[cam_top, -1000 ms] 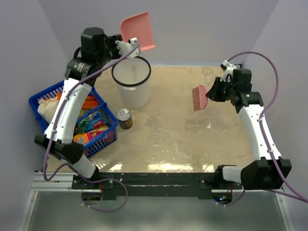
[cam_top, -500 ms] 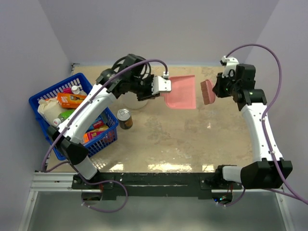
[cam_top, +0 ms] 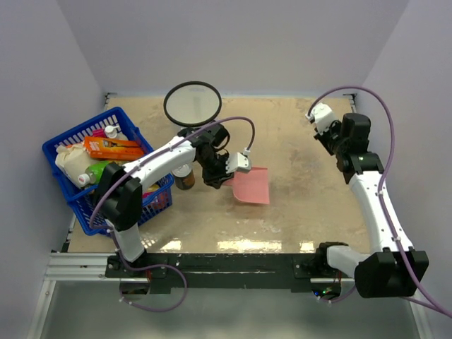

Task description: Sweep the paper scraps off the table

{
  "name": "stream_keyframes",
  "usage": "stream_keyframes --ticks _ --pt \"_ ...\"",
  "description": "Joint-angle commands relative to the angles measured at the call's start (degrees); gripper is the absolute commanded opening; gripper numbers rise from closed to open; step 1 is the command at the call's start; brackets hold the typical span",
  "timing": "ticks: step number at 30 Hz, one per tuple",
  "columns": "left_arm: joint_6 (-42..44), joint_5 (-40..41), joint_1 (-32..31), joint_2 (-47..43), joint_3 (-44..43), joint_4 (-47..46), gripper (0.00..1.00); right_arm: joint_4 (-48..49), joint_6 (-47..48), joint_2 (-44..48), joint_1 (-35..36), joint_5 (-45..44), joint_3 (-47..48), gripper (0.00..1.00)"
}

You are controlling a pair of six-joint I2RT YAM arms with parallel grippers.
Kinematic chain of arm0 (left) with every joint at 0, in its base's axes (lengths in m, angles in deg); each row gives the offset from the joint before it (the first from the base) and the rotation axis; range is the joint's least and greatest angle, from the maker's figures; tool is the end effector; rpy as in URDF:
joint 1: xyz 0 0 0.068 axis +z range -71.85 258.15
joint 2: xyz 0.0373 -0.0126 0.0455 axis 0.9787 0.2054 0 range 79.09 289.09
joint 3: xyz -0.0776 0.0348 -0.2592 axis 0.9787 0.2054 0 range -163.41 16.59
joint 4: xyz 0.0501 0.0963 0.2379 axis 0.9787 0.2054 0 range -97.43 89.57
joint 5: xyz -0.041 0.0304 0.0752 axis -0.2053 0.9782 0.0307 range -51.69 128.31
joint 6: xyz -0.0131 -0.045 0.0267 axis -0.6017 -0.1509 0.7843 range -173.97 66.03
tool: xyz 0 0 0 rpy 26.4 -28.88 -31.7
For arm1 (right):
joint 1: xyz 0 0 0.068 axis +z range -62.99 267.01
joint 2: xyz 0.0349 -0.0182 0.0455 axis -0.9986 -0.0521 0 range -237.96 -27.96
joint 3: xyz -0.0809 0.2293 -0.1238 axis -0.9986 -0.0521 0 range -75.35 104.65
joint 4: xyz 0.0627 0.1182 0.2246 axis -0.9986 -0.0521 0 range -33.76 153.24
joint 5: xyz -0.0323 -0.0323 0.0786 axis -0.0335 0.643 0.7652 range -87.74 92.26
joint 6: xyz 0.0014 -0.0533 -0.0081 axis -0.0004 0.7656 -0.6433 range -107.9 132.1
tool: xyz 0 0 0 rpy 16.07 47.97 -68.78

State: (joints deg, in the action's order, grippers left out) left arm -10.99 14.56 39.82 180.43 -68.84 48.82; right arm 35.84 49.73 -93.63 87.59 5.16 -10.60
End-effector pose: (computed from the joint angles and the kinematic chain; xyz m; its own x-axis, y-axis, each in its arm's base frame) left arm 0.2709 -0.2324 0.2614 -0.0934 0.8693 -0.4853 0.9952 0.0669 -0.0718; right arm 0.2535 0.0043 0.3581 -0.3422 -0.6132 -0.7119 -0.3327 0.7877 -0.5185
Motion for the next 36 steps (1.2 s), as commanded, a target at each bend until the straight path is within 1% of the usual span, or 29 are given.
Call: stream_keyframes --ticks 1,3,4,6,7,9,10,12,13,16,19,24,27,28,29,30,31,32,33,34,35,36 --pt "-2.5 0.5 -1.4 2.7 1.8 -6.0 0.00 13.0 10.2 3.6 1.5 -6.8 -7.7 0.00" --pt "-3.7 1.5 -2.2 3.5 2.3 -7.8 0.00 16.2 14.2 4.7 2.6 -8.4 -12.9 0.00" --pt "-4.6 1.7 -2.6 3.9 2.6 -9.6 0.00 19.5 15.4 5.6 3.3 -10.2 -14.5 0.00" --pt "-5.4 2.7 -3.1 4.2 4.1 -11.4 0.03 22.0 19.3 6.3 4.2 -11.9 -19.3 0.00" --pt "-6.1 2.9 -3.5 4.8 4.4 -12.3 0.09 23.8 20.4 6.4 4.7 -12.9 -20.7 0.00" --pt "-6.7 2.7 -3.7 5.7 4.5 -12.5 0.15 24.5 21.9 6.8 5.0 -13.3 -23.9 0.00" --pt "-7.5 2.6 -3.8 6.2 4.6 -12.7 0.21 23.9 22.0 6.9 5.1 -13.1 -24.7 0.00" --pt "-8.2 2.0 -3.9 6.6 5.0 -13.1 0.26 20.8 21.3 7.7 5.2 -10.6 -25.4 0.00" --pt "-8.7 2.0 -3.9 6.5 5.3 -13.6 0.32 18.5 20.7 8.2 5.7 -10.2 -25.6 0.00" --pt "-8.9 1.3 -3.9 6.6 5.8 -13.4 0.39 14.1 18.5 9.9 6.5 -8.5 -26.4 0.03" --pt "-9.1 1.6 -3.9 6.3 6.3 -14.3 0.42 10.8 17.3 11.0 7.3 -6.9 -27.7 0.07" --pt "-9.4 2.1 -3.9 6.2 6.8 -14.7 0.46 6.2 13.0 11.4 7.9 -5.3 -27.4 0.08" --pt "-9.1 2.0 -3.9 5.4 6.2 -13.7 0.52 1.8 10.4 11.3 7.9 -4.0 -26.2 0.09" --pt "-8.9 1.9 -3.9 4.7 5.7 -12.9 0.59 -0.6 9.9 11.3 7.9 -3.3 -25.8 0.12" --pt "-8.8 1.9 -3.9 4.1 5.4 -12.7 0.71 -1.9 9.1 11.9 7.9 -3.1 -25.6 0.14" --pt "-8.8 2.3 -3.9 3.6 5.1 -12.4 0.77 -3.3 9.0 12.1 7.9 -3.1 -25.2 0.16" --pt "-9.4 2.5 -3.9 2.1 4.8 -12.7 0.91 -6.3 8.9 12.6 7.9 -1.9 -24.9 0.19" --pt "-9.8 2.8 -3.9 1.2 4.8 -12.9 0.94 -8.1 9.0 13.4 7.9 -0.3 -24.7 0.28" --pt "-10.1 2.9 -3.9 0.2 4.8 -13.2 0.95 -9.9 9.0 13.7 7.9 0.5 -24.0 0.32" --pt "-10.6 2.7 -3.9 -1.7 4.7 -13.5 0.96 -13.9 9.1 14.2 7.9 1.7 -23.5 0.36" --pt "-10.8 2.5 -3.9 -2.5 4.5 -13.5 0.96 -16.2 9.6 14.5 8.0 3.8 -22.9 0.44" --pt "-11.2 2.0 -3.9 -3.4 4.2 -13.5 0.96 -18.3 9.7 15.2 7.9 5.0 -21.6 0.49"
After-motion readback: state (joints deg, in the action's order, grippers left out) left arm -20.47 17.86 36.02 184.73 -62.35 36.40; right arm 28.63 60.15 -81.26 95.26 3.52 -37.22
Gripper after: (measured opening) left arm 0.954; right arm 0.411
